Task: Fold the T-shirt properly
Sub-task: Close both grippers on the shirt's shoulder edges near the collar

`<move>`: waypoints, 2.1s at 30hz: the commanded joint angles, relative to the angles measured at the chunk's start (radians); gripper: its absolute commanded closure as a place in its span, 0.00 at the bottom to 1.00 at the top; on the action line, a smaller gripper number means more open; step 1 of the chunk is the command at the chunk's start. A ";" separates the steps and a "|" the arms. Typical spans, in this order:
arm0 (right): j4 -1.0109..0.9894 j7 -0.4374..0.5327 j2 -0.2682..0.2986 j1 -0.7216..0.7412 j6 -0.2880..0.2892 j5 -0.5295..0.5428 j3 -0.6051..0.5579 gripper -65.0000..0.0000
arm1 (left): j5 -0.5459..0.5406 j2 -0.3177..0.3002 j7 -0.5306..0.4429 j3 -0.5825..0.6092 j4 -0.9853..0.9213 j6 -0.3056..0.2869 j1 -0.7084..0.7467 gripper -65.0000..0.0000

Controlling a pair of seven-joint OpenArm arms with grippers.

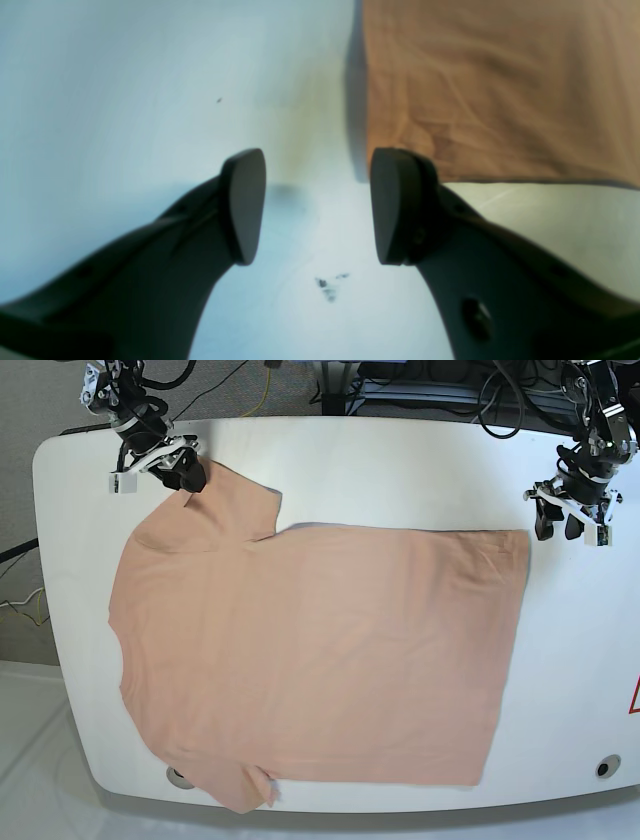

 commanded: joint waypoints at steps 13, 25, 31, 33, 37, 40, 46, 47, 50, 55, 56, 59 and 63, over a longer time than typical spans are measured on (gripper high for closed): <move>0.007 -0.048 0.004 -0.019 -0.021 -0.024 0.002 0.56 | -0.036 -0.022 -0.068 -0.035 -0.051 0.001 -0.008 0.52; 0.009 -0.035 0.013 -0.010 -0.011 -0.016 -0.004 0.77 | -0.279 -0.041 -0.017 -0.048 -0.195 -0.007 -0.017 0.52; 0.014 -0.025 0.010 -0.004 0.002 -0.011 -0.001 0.91 | -0.317 -0.025 0.074 -0.049 -0.246 -0.058 -0.049 0.53; 0.014 -0.025 0.011 -0.004 0.004 -0.013 0.000 0.91 | -0.316 -0.021 0.092 -0.048 -0.260 -0.063 -0.056 0.53; 0.014 -0.027 0.010 -0.003 0.005 -0.013 -0.001 0.91 | -0.316 -0.014 0.099 -0.046 -0.284 -0.066 -0.065 0.53; 0.013 -0.027 0.010 -0.004 0.009 -0.012 -0.006 0.92 | -0.325 -0.010 0.096 -0.042 -0.290 -0.059 -0.057 0.53; 0.013 -0.026 0.011 -0.004 0.009 -0.011 -0.007 0.93 | -0.325 -0.001 0.082 -0.030 -0.315 -0.054 -0.063 0.53; 0.012 -0.025 0.011 -0.004 0.009 -0.011 -0.007 0.93 | -0.325 0.001 0.080 -0.029 -0.316 -0.054 -0.063 0.53; 0.014 -0.018 0.011 -0.003 0.007 -0.005 -0.005 0.95 | -0.327 0.015 0.079 -0.010 -0.294 -0.055 -0.052 0.54; 0.015 -0.016 0.012 -0.001 0.006 -0.005 -0.005 0.98 | -0.323 0.031 0.072 0.010 -0.281 -0.053 -0.040 0.56; 0.015 -0.016 0.012 -0.001 0.007 -0.006 -0.006 0.99 | -0.324 0.035 0.074 0.013 -0.279 -0.051 -0.037 0.56; 0.014 -0.017 0.012 -0.001 0.008 -0.006 -0.006 1.00 | -0.325 0.048 0.077 0.019 -0.275 -0.047 -0.032 0.56; 0.014 -0.013 0.012 -0.001 0.006 -0.008 -0.008 0.99 | -0.319 0.078 0.080 0.013 -0.281 -0.041 -0.039 0.55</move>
